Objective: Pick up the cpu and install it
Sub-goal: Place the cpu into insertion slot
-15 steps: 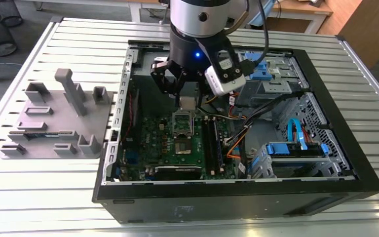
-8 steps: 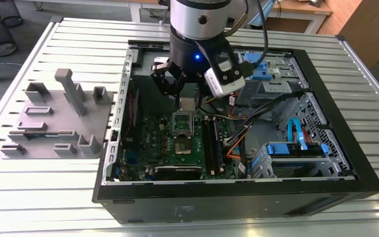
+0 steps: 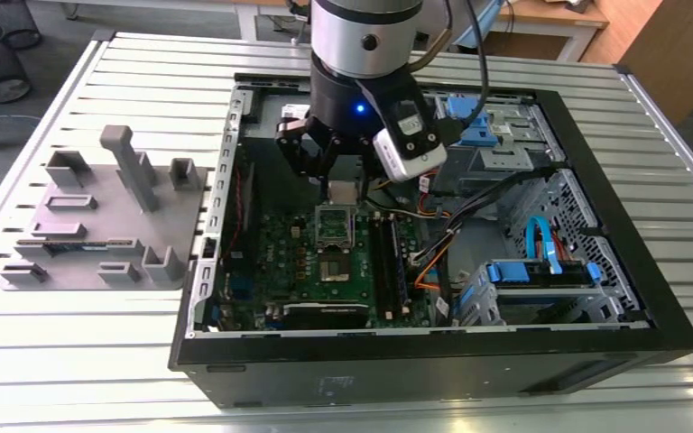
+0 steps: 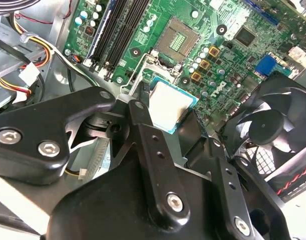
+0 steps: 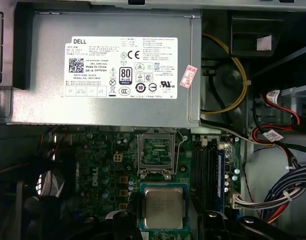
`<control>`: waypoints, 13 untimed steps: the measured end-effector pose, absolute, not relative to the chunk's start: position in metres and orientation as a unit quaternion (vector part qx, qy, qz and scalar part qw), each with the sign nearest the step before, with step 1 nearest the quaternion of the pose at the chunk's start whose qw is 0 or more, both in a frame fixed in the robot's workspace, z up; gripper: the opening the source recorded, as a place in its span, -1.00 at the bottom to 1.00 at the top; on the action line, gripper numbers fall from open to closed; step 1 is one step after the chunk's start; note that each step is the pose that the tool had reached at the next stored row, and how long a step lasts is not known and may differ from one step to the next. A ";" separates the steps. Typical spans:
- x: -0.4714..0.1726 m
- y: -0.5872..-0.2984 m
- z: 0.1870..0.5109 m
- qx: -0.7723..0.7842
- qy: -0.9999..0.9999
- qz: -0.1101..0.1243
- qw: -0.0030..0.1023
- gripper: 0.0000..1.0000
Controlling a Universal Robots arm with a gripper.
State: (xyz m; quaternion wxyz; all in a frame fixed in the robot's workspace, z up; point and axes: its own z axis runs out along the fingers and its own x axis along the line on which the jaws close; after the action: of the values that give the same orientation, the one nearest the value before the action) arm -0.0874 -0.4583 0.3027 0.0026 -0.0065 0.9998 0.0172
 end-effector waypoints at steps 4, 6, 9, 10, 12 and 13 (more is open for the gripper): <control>-0.087 -0.458 0.302 -0.006 1.000 0.017 0.003 -0.06; -0.087 -0.458 0.302 -0.006 1.000 0.017 0.003 -0.06; -0.087 -0.458 0.302 -0.006 1.000 0.017 0.003 -0.06; -0.087 -0.458 0.302 -0.006 1.000 0.017 0.003 -0.06; -0.087 -0.458 0.302 -0.006 1.000 0.017 0.003 -0.06; -0.087 -0.458 0.301 -0.006 1.000 0.017 0.003 -0.06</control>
State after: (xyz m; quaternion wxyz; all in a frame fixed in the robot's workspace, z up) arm -0.0874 -0.4583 0.3014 0.0027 -0.0065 0.9998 0.0174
